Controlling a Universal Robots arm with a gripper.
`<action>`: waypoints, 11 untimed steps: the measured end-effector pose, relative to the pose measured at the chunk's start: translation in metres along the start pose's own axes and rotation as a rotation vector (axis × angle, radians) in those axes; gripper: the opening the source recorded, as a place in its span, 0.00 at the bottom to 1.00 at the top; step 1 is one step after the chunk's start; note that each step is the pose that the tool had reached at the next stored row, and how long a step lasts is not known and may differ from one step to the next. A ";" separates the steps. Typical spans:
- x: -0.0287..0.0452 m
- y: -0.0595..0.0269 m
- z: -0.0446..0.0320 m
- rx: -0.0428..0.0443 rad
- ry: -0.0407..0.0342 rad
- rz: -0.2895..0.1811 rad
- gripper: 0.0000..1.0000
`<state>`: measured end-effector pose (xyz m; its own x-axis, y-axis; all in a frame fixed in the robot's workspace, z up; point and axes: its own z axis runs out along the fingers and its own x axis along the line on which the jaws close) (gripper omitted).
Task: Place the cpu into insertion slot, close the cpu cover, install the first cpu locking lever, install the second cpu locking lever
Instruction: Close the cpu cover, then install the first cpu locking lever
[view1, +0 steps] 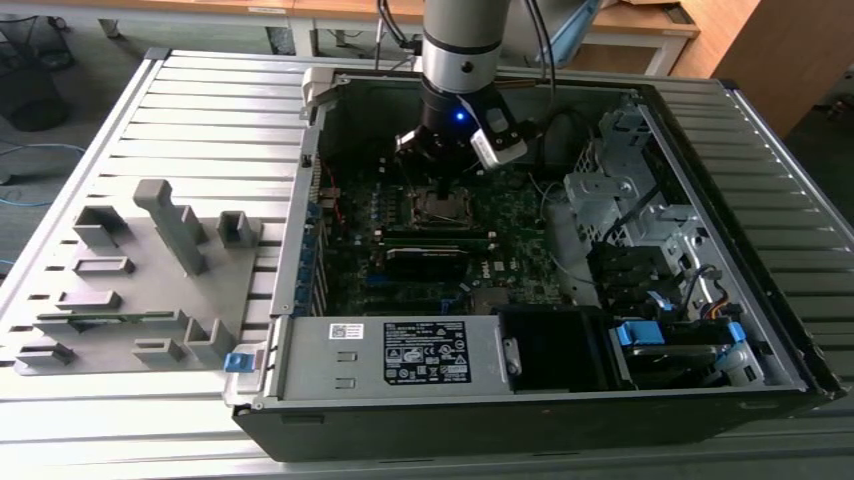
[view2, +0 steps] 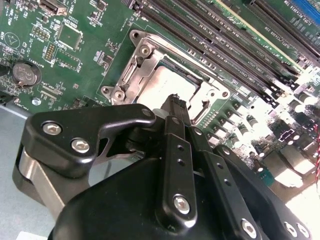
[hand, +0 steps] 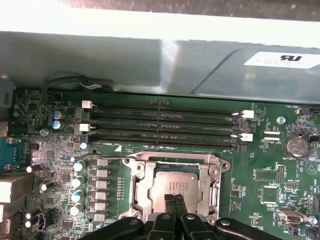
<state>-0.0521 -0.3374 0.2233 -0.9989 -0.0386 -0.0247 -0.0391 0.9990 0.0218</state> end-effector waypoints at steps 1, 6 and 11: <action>0.0000 0.0000 0.0000 0.0000 0.0000 0.000 0.11; 0.0000 0.0000 -0.0007 0.0002 0.0001 0.000 0.11; 0.0000 0.0000 -0.0008 0.0002 0.0001 0.000 0.11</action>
<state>-0.0521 -0.3374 0.2242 -0.9990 -0.0386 -0.0246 -0.0391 0.9990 0.0216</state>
